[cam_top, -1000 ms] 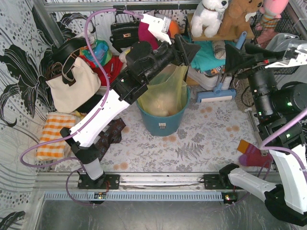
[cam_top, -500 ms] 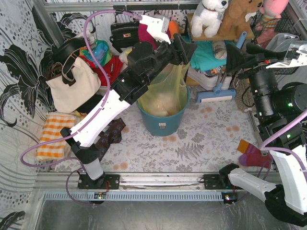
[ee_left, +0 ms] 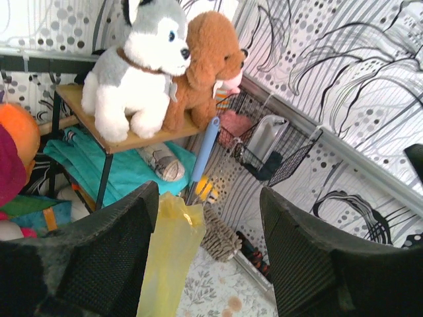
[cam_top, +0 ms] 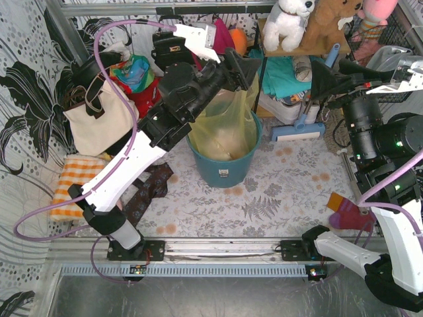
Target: Tie the trash bag
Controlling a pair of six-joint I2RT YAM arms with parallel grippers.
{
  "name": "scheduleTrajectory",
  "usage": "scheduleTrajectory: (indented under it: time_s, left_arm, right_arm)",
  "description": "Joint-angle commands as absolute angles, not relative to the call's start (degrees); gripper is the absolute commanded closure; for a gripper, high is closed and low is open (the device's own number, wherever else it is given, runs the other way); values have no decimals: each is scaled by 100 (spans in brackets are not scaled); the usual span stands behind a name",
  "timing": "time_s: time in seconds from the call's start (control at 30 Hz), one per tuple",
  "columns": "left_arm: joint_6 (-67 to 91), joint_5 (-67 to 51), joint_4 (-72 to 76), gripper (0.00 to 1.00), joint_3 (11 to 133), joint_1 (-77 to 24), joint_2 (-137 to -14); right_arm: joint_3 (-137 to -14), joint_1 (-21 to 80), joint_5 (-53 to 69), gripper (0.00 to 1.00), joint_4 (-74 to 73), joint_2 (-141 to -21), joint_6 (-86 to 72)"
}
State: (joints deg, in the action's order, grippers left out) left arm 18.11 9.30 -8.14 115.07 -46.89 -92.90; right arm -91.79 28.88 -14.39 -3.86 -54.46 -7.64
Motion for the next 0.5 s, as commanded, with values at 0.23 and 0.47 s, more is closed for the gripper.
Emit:
scheduleTrajectory:
  time_s: [0.23,0.47]
  left_arm:
    - [1687,1221,-1075,29,11934,-4722,-9374]
    - [1593,1038,-1345,32,12037,-4720,-9530]
  right_arm:
    - [-9184,2893,-1426,30,-390,-5424,-722]
    - [-9204,2895,-1415,30,-395,-5406,-730]
